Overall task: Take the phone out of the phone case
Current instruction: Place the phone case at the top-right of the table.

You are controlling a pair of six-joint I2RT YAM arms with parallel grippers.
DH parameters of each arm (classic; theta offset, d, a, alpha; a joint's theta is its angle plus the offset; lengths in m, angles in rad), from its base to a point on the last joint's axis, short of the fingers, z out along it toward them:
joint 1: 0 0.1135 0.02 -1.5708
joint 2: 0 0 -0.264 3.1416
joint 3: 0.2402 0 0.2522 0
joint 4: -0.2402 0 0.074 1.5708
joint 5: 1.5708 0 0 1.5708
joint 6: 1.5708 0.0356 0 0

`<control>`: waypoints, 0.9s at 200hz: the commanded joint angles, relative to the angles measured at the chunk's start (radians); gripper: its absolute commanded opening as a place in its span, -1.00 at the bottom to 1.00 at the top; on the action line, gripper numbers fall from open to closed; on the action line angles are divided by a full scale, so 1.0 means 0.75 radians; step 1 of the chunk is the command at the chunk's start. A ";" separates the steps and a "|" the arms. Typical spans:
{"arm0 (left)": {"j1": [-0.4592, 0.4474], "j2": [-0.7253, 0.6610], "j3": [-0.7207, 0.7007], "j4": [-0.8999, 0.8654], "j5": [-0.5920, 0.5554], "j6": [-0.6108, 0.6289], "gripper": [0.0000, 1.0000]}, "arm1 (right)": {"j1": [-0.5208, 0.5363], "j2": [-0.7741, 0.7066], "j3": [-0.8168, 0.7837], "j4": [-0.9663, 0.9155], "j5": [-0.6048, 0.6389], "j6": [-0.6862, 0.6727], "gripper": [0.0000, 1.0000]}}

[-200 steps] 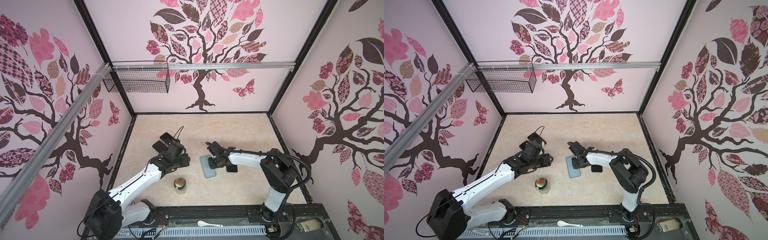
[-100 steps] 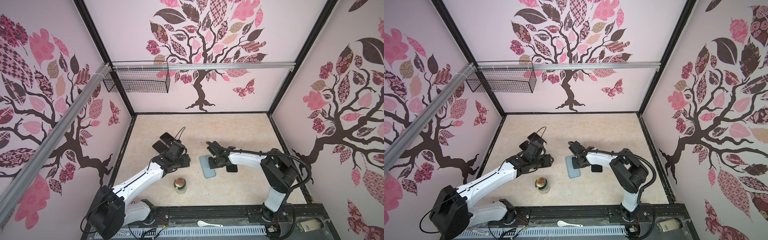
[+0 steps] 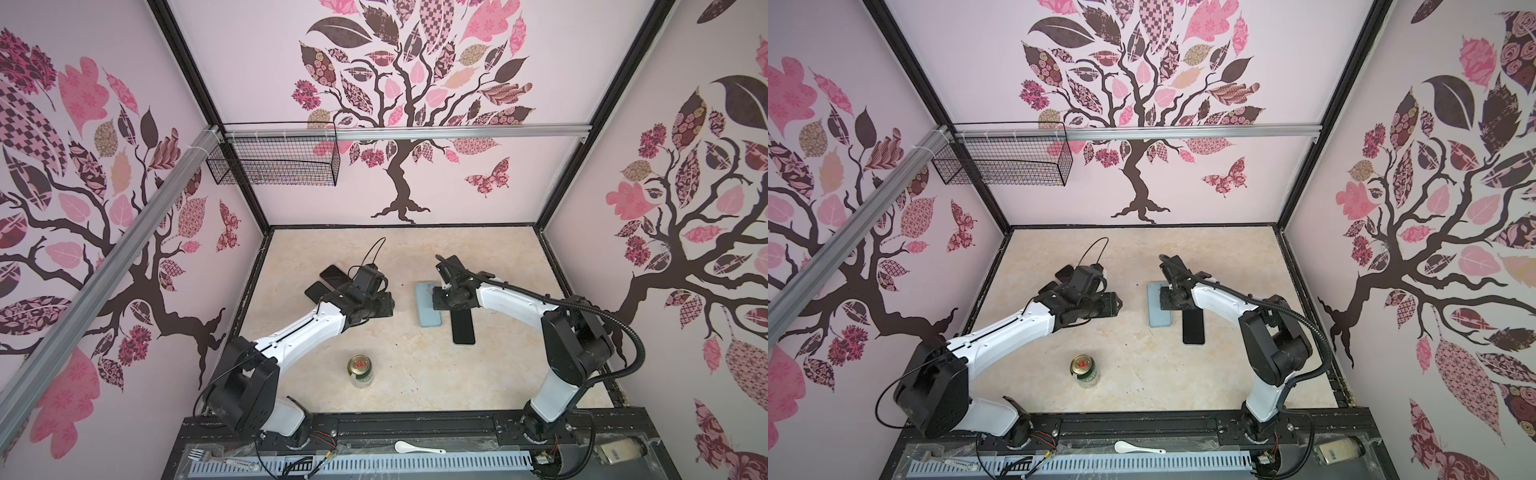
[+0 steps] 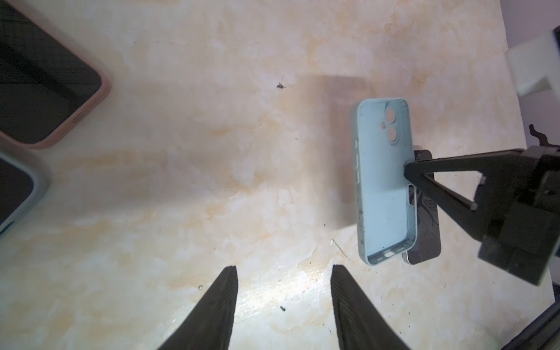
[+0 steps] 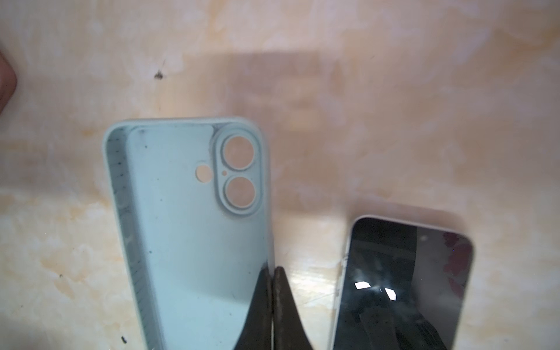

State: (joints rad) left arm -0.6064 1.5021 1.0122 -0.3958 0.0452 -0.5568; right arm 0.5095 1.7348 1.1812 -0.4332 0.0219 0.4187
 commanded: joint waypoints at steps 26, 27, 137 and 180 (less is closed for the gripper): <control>-0.004 0.206 0.214 0.056 0.079 0.039 0.09 | -0.189 0.115 0.221 -0.108 0.008 -0.147 -1.00; -0.005 0.210 0.217 0.057 0.079 0.039 0.09 | -0.192 0.119 0.226 -0.110 0.008 -0.151 -1.00; -0.041 0.435 0.393 0.056 0.087 0.069 0.18 | -0.407 0.521 0.597 -0.248 0.030 -0.321 -1.00; -0.041 0.440 0.392 0.055 0.089 0.068 0.18 | -0.407 0.581 0.621 -0.277 0.004 -0.346 -1.00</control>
State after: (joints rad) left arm -0.6357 1.8187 1.2827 -0.3676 0.1158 -0.5217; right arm 0.2008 2.1166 1.6146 -0.5880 0.0307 0.1818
